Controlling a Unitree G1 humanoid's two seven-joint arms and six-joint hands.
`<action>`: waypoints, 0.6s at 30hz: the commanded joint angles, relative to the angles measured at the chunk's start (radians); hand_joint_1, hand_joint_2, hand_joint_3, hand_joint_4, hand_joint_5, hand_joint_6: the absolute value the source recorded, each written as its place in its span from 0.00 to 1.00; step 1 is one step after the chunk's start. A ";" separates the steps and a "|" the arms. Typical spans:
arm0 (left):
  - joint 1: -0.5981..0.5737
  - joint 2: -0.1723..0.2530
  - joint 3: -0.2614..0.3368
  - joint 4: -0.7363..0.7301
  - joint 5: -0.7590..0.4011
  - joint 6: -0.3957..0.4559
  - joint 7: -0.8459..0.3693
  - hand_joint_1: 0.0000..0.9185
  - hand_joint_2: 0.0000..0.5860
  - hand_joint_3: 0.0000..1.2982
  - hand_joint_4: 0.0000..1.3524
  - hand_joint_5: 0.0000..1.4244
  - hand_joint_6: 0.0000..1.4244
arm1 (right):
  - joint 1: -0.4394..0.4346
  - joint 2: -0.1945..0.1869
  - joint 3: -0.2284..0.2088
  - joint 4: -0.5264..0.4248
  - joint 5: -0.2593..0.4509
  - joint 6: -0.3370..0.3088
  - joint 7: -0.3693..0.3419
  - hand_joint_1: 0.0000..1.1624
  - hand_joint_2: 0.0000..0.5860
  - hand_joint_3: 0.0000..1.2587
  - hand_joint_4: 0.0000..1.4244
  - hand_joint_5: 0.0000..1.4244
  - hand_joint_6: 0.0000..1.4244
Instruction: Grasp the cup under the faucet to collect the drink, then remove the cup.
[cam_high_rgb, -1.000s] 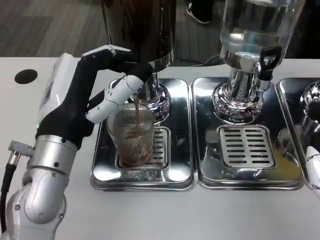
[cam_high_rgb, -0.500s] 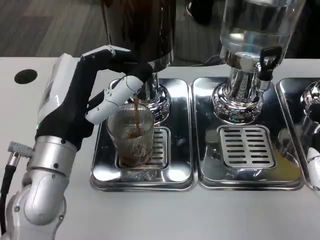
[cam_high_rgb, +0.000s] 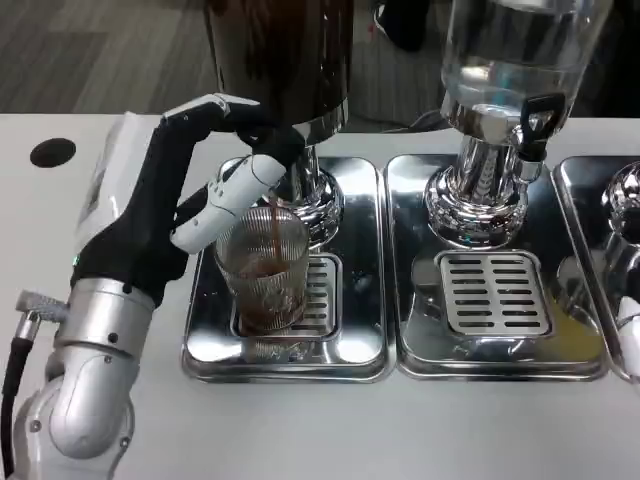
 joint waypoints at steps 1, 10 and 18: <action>0.023 -0.002 -0.006 -0.018 0.006 -0.003 -0.012 0.00 0.07 0.39 0.24 0.18 0.16 | 0.006 0.003 -0.008 -0.020 0.012 -0.022 0.003 0.65 0.76 0.34 0.29 0.25 0.28; 0.048 0.005 0.007 -0.028 -0.011 -0.011 -0.022 0.00 0.07 0.04 0.00 0.08 0.13 | 0.019 0.007 -0.003 -0.025 0.007 -0.031 0.003 0.65 0.76 0.34 0.29 0.25 0.28; 0.081 0.012 0.036 -0.045 -0.025 -0.027 -0.030 0.00 0.05 0.00 0.00 0.05 0.10 | 0.032 0.013 0.006 -0.030 -0.001 -0.040 0.003 0.65 0.76 0.34 0.29 0.25 0.28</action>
